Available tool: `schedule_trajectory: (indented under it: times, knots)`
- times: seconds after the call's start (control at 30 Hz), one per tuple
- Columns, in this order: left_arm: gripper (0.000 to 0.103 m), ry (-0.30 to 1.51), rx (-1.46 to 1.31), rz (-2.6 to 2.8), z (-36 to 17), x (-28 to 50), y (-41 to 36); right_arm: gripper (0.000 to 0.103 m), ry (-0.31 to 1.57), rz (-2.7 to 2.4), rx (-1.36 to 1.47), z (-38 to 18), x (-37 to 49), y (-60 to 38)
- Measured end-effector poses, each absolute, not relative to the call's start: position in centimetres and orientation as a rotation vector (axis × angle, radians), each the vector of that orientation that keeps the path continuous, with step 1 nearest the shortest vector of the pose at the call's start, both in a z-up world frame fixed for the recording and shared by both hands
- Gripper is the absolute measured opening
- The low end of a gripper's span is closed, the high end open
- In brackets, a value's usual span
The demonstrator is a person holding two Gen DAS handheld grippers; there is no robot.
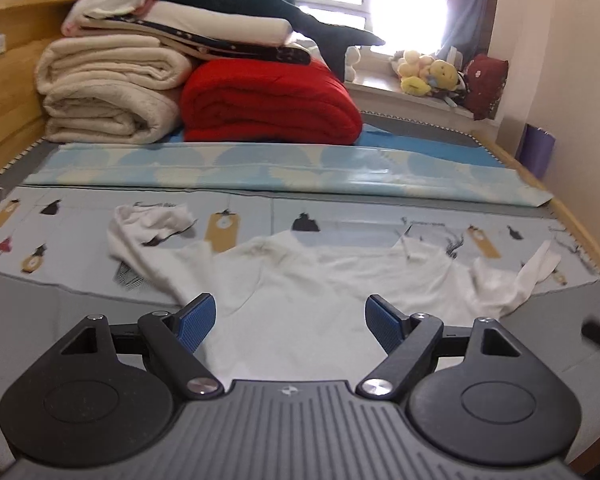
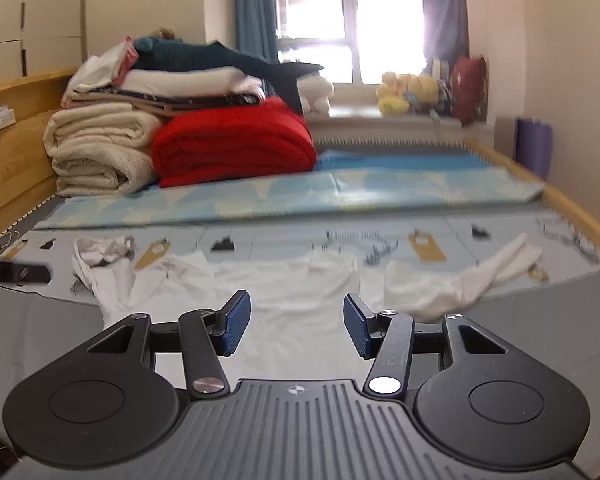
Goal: Fold small clothes
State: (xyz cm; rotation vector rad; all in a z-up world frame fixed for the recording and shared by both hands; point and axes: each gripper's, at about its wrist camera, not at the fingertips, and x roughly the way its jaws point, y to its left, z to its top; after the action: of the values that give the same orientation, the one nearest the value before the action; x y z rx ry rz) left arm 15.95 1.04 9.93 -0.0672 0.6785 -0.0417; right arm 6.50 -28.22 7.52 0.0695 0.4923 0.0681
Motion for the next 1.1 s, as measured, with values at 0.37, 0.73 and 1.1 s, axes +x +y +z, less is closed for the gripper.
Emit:
schedule_trajectory:
  times: [0.37, 0.73, 1.1]
  knots:
    - [0.009, 0.724, 0.035, 0.214, 5.6, 26.0, 4.1, 0.05, 0.522, 0.094, 0.055, 11.3, 14.7, -26.9]
    - [0.01, 0.749, 0.033, 0.208, 4.0, 31.1, 4.8, 0.009, 0.449, 0.178, 0.094, 10.4, 25.7, -25.3]
    - [0.014, 0.735, -0.165, 0.391, 0.7, 38.2, 18.7, 0.009, 0.456, 0.151, 0.064, 8.1, 29.6, -24.4]
